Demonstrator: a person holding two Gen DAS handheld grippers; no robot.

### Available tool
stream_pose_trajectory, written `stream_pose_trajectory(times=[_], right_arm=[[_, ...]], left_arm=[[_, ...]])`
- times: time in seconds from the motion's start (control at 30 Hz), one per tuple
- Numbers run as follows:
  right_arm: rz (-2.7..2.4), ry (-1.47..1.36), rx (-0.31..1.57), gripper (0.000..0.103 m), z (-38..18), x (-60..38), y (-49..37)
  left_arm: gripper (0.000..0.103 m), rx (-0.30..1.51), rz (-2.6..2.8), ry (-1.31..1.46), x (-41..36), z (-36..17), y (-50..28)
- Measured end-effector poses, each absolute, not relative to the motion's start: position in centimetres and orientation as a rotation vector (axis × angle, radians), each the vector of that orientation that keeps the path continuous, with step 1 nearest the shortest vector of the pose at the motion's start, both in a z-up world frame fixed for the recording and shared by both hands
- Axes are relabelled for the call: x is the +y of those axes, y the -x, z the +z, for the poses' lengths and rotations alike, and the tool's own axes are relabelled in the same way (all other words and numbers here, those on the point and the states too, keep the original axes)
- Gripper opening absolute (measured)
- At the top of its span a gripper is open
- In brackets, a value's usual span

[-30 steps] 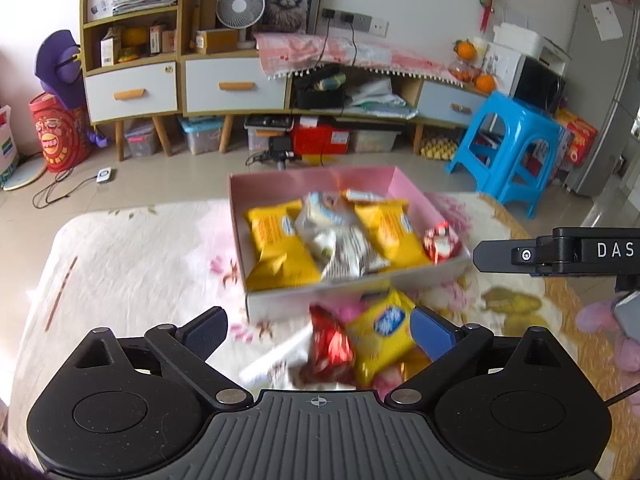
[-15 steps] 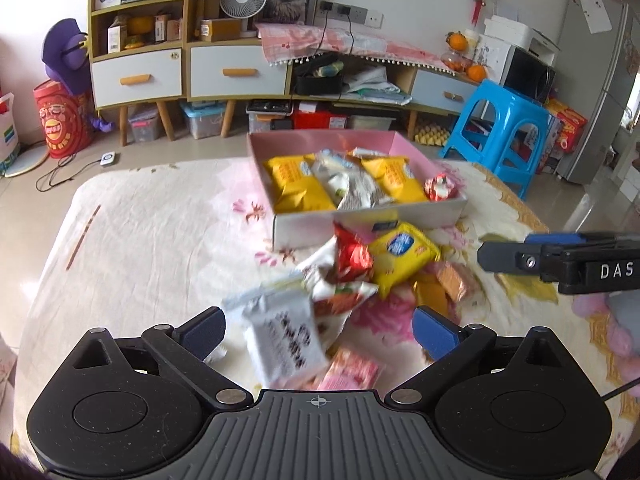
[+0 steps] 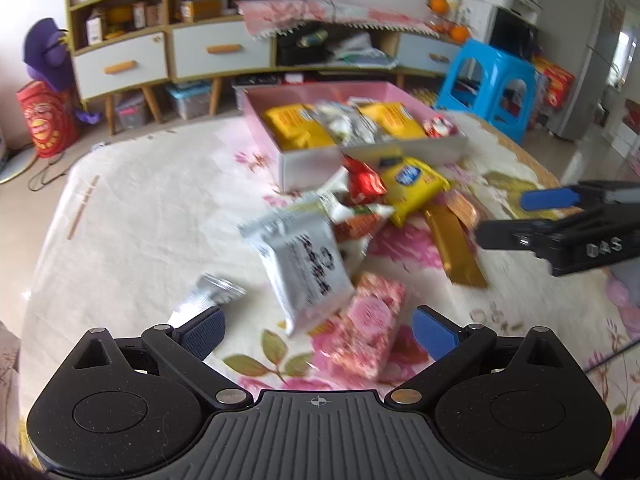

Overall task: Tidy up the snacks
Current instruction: 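Withdraw both tools from the box back over the snack pile, then close the right gripper on the gold bar pack while the left closes on the pink nougat pack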

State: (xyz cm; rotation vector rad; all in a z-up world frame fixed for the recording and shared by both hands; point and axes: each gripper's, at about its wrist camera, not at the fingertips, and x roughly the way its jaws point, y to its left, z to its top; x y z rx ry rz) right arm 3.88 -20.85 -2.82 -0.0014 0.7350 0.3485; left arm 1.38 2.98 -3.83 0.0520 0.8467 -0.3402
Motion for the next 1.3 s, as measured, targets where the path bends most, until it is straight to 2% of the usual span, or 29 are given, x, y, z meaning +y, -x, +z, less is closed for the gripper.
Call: stream_pose_trajectory(times=[0.3, 0.7, 0.87, 1.17, 1.3], right_arm=[[0.297, 0.017, 0.802, 0.095, -5.6, -19.7, -5.2], [0.293, 0.141, 0.886, 0.080, -7.2, -19.7, -5.2], [0.291, 0.117, 0.936, 0.069, -6.5, -20.8, -4.9], [0.347, 0.049, 0.928, 0.064, -6.2, -21.3, -5.1], [0.369, 0.033, 0.922, 0.062, -6.2, -20.7, -5.5]], left_arm=[[0.099, 0.927, -0.404, -0.093, 1.5, -5.6, -1.4], [0.089, 0.980, -0.454, -0.097, 0.9, -6.4, -1.2], [0.080, 0.988, -0.468, -0.095, 0.6, -6.4, -1.0], [0.058, 0.961, -0.455, -0.079, 0.4, -6.4, -1.3], [0.057, 0.959, -0.454, -0.070, 0.1, -6.4, -1.7]])
